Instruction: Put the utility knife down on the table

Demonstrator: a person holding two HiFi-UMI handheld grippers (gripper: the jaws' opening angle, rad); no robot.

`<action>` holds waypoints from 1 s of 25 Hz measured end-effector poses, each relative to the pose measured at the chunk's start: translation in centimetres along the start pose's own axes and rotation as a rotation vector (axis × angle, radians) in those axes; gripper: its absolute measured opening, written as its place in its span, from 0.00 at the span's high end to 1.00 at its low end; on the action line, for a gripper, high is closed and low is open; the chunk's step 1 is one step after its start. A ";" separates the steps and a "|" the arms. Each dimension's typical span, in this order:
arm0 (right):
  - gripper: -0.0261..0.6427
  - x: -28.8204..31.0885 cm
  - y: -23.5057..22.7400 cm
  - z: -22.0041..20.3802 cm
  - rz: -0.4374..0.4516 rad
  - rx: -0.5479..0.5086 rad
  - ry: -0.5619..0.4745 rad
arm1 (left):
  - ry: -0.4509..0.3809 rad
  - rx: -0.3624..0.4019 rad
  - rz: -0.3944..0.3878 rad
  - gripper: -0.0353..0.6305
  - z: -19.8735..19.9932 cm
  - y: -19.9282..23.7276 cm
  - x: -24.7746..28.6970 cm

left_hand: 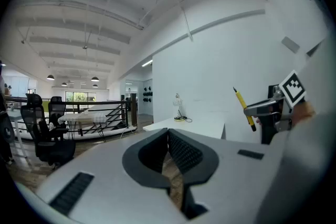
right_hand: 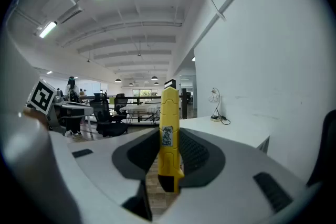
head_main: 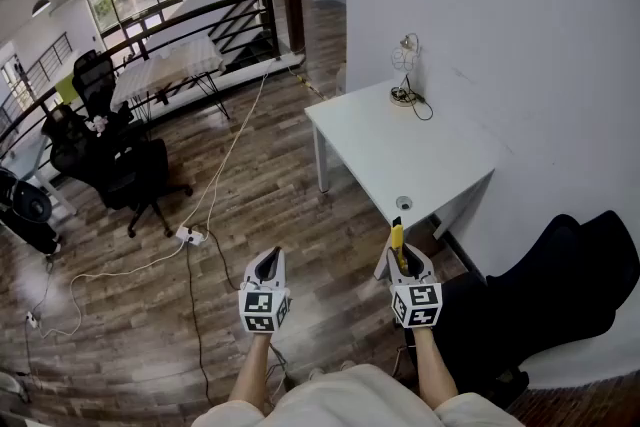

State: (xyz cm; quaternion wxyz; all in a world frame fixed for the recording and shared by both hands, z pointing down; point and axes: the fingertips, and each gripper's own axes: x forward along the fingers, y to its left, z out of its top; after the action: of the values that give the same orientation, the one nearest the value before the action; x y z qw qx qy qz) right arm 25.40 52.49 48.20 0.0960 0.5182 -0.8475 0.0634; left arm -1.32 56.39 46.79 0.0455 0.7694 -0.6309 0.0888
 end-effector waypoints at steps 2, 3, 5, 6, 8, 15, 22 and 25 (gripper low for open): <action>0.80 -0.2 -0.4 0.0 0.001 -0.002 0.001 | -0.003 0.000 -0.001 0.94 0.1 -0.5 0.1; 0.80 -0.3 -0.6 0.0 0.002 -0.003 0.000 | -0.004 0.000 -0.001 0.94 0.1 -0.7 0.2; 0.80 -0.4 -0.9 0.1 0.003 -0.004 -0.001 | -0.007 0.001 -0.001 0.94 0.3 -1.0 0.3; 0.80 -0.5 -1.0 0.1 0.003 -0.006 -0.001 | -0.008 0.001 -0.001 0.94 0.4 -1.2 0.3; 0.80 -0.5 -1.4 0.0 0.004 -0.010 0.000 | -0.010 0.002 0.001 0.94 0.5 -1.6 0.5; 0.80 -0.7 -2.3 -0.7 0.023 -0.005 -0.011 | -0.009 -0.002 0.009 0.94 -0.1 -3.2 0.9; 0.80 0.4 -2.6 -1.4 0.036 -0.003 -0.007 | -0.001 -0.001 0.014 0.94 -1.0 -3.3 1.8; 0.80 1.2 -2.8 -1.3 0.036 -0.003 -0.006 | -0.001 -0.002 0.013 0.94 -0.9 -2.9 2.9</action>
State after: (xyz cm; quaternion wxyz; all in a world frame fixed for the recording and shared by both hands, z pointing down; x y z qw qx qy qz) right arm 27.45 50.42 49.77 0.0931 0.5031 -0.8569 0.0624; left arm 1.98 54.36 48.33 0.0452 0.7655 -0.6358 0.0881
